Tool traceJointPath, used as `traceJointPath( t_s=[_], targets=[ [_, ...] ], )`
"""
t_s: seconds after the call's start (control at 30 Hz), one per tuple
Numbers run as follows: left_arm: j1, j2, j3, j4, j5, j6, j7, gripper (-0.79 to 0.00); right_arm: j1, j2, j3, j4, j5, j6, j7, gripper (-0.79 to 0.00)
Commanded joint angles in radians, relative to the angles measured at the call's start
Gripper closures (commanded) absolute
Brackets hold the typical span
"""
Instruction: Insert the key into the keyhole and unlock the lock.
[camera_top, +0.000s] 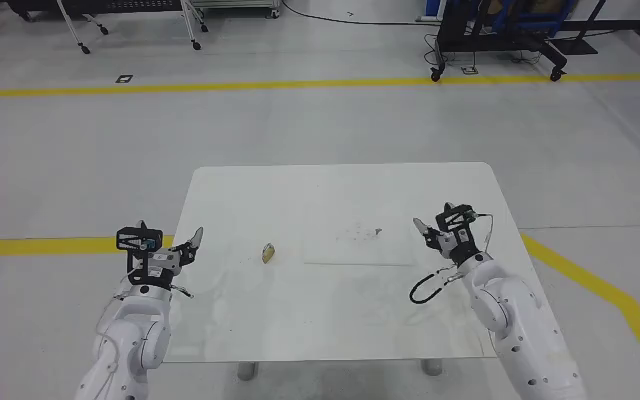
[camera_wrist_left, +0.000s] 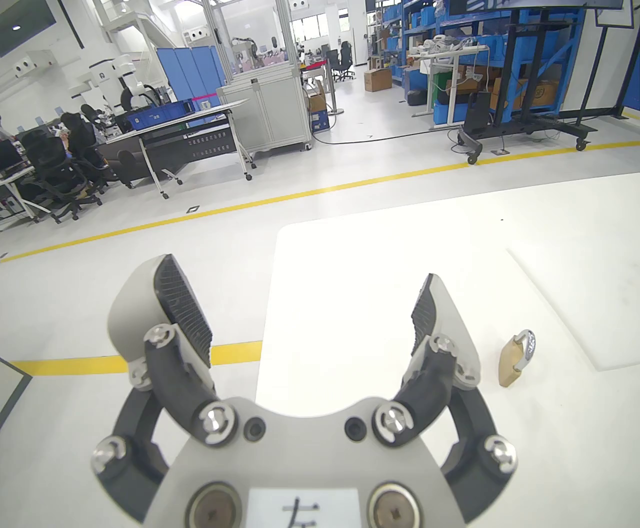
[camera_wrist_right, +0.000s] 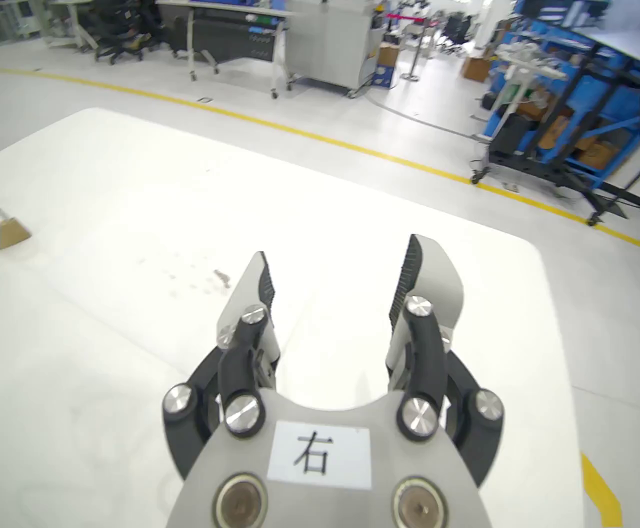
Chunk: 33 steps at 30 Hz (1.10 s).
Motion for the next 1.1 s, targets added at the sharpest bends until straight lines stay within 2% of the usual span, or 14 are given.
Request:
traceJointPath(
  t_s=[0.0, 0.2, 0.4, 0.53, 0.57, 0.6, 0.67, 0.77, 0.8, 0.83, 0.93, 0.97, 1.03, 1.07],
  targets=[
    [0.000, 0.000, 0.000, 0.000, 0.000, 0.000, 0.000, -0.785, 0.039, -0.004, -0.044, 0.028, 0.026, -0.063, 0.030, -0.785],
    [0.000, 0.000, 0.000, 0.000, 0.000, 0.000, 0.000, -0.785, 0.160, -0.012, -0.134, 0.155, 0.149, -0.270, 0.121, -0.785],
    [0.000, 0.000, 0.000, 0.000, 0.000, 0.000, 0.000, -0.785, 0.295, -0.024, -0.195, 0.335, 0.250, -0.365, 0.193, -0.785],
    [0.000, 0.000, 0.000, 0.000, 0.000, 0.000, 0.000, -0.785, 0.374, -0.033, -0.227, 0.459, 0.290, -0.385, 0.221, -0.773],
    [0.000, 0.000, 0.000, 0.000, 0.000, 0.000, 0.000, -0.785, 0.390, -0.035, -0.235, 0.481, 0.292, -0.390, 0.230, -0.659],
    [0.000, 0.000, 0.000, 0.000, 0.000, 0.000, 0.000, -0.785, 0.403, -0.036, -0.244, 0.499, 0.291, -0.394, 0.237, -0.600],
    [0.000, 0.000, 0.000, 0.000, 0.000, 0.000, 0.000, -0.785, 0.422, -0.039, -0.260, 0.526, 0.280, -0.391, 0.244, -0.548],
    [0.000, 0.000, 0.000, 0.000, 0.000, 0.000, 0.000, -0.785, 0.440, -0.040, -0.276, 0.548, 0.264, -0.405, 0.239, -0.391],
    [0.000, 0.000, 0.000, 0.000, 0.000, 0.000, 0.000, -0.785, 0.444, -0.040, -0.280, 0.552, 0.253, -0.405, 0.236, -0.391],
    [0.000, 0.000, 0.000, 0.000, 0.000, 0.000, 0.000, -0.785, 0.447, -0.040, -0.283, 0.555, 0.245, -0.402, 0.234, -0.443],
    [0.000, 0.000, 0.000, 0.000, 0.000, 0.000, 0.000, -0.785, 0.457, -0.041, -0.292, 0.561, 0.226, -0.383, 0.224, -0.477],
    [0.000, 0.000, 0.000, 0.000, 0.000, 0.000, 0.000, -0.785, 0.460, -0.041, -0.295, 0.564, 0.224, -0.380, 0.220, -0.468],
    [0.000, 0.000, 0.000, 0.000, 0.000, 0.000, 0.000, -0.785, 0.466, -0.041, -0.297, 0.569, 0.224, -0.379, 0.215, -0.391],
    [0.000, 0.000, 0.000, 0.000, 0.000, 0.000, 0.000, -0.785, 0.467, -0.041, -0.298, 0.571, 0.225, -0.378, 0.212, -0.388]
  ],
)
